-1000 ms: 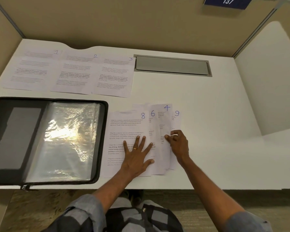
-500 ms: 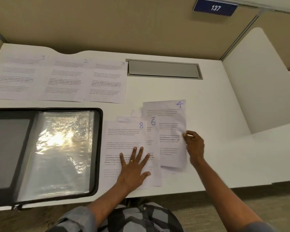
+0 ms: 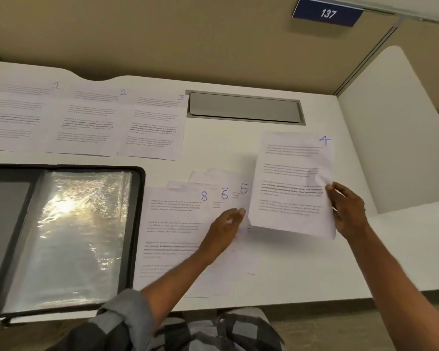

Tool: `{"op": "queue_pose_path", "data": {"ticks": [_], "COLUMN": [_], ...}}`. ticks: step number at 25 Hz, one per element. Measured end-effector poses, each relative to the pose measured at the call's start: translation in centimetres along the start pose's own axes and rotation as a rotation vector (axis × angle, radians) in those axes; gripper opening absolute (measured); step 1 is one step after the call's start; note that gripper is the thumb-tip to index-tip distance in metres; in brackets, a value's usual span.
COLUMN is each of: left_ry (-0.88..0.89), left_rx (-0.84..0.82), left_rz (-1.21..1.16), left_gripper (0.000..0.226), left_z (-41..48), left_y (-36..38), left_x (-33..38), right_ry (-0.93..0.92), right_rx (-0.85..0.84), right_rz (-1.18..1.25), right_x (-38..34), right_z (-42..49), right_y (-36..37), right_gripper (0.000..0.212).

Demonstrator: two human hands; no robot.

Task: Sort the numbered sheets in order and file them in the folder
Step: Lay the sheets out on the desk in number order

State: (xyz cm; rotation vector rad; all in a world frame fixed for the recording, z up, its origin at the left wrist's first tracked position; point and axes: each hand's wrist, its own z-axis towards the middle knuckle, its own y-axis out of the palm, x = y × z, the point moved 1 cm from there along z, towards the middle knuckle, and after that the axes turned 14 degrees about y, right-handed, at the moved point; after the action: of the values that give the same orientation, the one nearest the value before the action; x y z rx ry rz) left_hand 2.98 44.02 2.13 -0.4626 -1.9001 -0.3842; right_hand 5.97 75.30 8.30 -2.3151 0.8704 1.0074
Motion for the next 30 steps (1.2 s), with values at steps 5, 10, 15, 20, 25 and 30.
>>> {"op": "queue_pose_path", "data": {"ticks": [5, 10, 15, 20, 25, 30], "left_ry": [0.006, 0.096, 0.064, 0.088, 0.128, 0.176], "left_rx": [0.154, 0.406, 0.558, 0.656, 0.668, 0.638], "left_rz": [-0.253, -0.030, 0.144, 0.304, 0.470, 0.594], "left_gripper": [0.025, 0.022, 0.029, 0.032, 0.041, 0.058], "left_z": [7.5, 11.7, 16.7, 21.7, 25.4, 27.3], "left_y": [2.3, -1.5, -6.7, -10.8, -13.2, -14.9], "left_x": [4.1, 6.6, 8.0, 8.4, 7.5, 5.6], "right_ry": [0.010, 0.006, -0.054, -0.138, -0.276, -0.309], "right_rx": [-0.174, -0.431, -0.418, -0.337, -0.256, -0.230], "right_rz": [-0.076, -0.264, -0.327, -0.392, -0.485, -0.551], "right_x": [-1.7, -3.9, -6.7, -8.3, -7.6, -6.3], "right_z": [3.5, 7.6, 11.2, 14.6, 17.1, 18.5], "right_y": [1.8, 6.3, 13.5, 20.6, 25.7, 28.2], "right_gripper": [0.022, 0.029, 0.030, 0.028, 0.030, 0.039]}}
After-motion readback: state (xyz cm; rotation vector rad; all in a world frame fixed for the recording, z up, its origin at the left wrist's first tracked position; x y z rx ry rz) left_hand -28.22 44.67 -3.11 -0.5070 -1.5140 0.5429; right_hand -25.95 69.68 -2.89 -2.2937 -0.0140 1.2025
